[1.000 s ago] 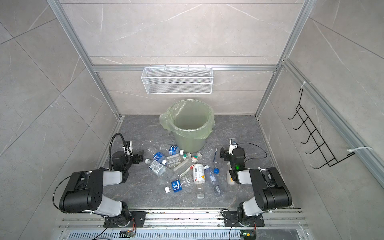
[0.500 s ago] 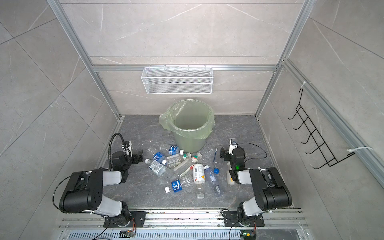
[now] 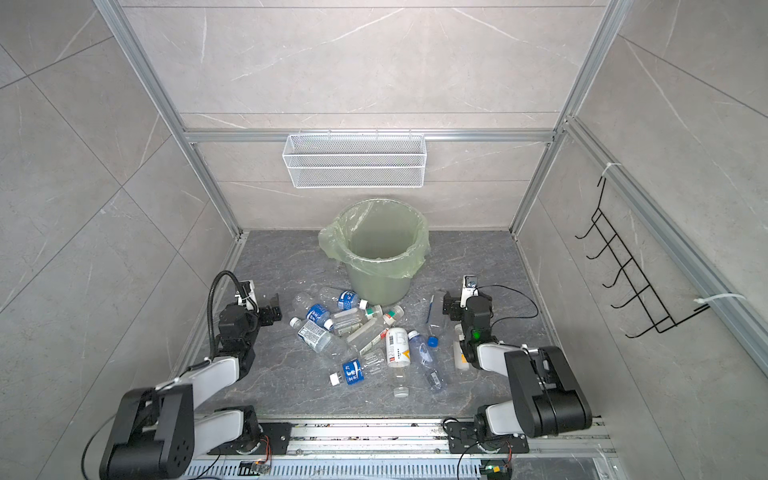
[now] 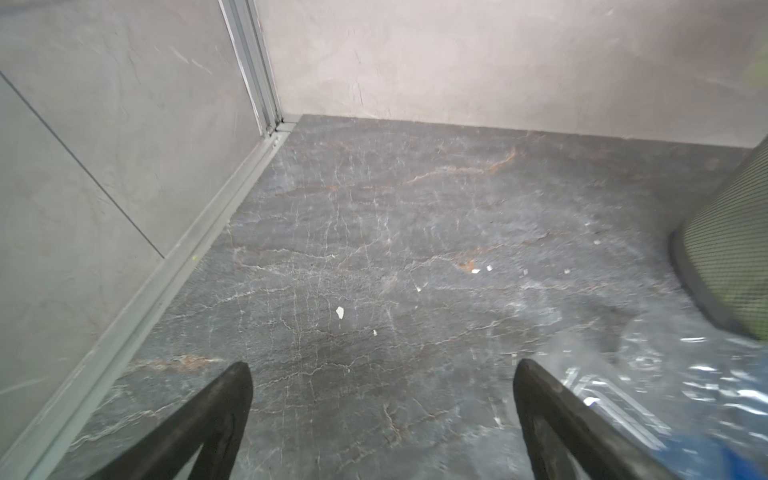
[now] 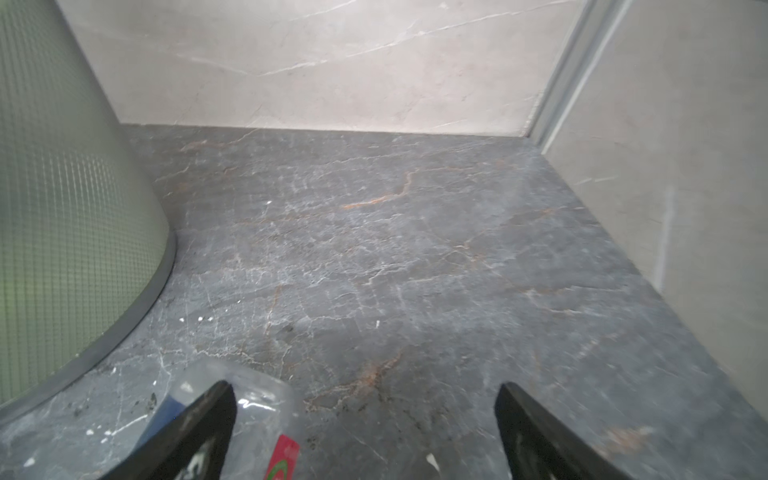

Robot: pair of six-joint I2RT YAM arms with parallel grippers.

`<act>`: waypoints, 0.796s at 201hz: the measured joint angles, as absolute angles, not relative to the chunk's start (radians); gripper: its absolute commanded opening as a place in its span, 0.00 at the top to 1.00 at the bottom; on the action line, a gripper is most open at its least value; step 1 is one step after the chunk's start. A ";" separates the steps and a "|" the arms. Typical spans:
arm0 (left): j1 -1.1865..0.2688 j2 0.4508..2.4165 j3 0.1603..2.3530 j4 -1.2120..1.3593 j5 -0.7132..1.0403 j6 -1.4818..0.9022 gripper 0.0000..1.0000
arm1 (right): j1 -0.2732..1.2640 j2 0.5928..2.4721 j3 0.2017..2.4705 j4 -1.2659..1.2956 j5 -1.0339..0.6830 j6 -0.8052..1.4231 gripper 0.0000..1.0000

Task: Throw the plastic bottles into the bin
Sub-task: 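Raise both arms from rest toward the bottle pile, then lower the right gripper onto the yellow-labelled tea bottle while the left gripper hovers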

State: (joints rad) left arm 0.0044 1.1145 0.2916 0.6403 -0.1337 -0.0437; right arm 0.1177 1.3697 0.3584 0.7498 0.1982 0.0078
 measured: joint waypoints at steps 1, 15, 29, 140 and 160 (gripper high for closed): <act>0.003 1.108 0.292 0.633 -0.138 -0.048 0.00 | 0.118 1.365 0.360 0.746 0.201 0.008 0.01; -0.021 0.992 0.303 0.543 -0.187 -0.099 0.00 | 0.120 1.295 0.394 0.646 0.253 0.045 0.01; -0.044 0.889 0.316 0.467 -0.215 -0.149 0.00 | 0.121 1.234 0.495 0.451 0.334 0.140 0.01; -0.449 0.764 0.480 0.080 -0.200 -0.273 0.00 | 0.203 1.011 0.854 -0.486 0.324 0.409 0.01; -0.476 0.793 0.493 0.039 -0.151 -0.294 0.00 | 0.243 0.955 0.812 -0.565 0.285 0.428 0.01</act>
State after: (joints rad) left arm -0.4755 0.7925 0.4927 0.0395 -0.1513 -0.2939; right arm 0.2428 0.9550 0.8124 -0.5652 0.2852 0.4278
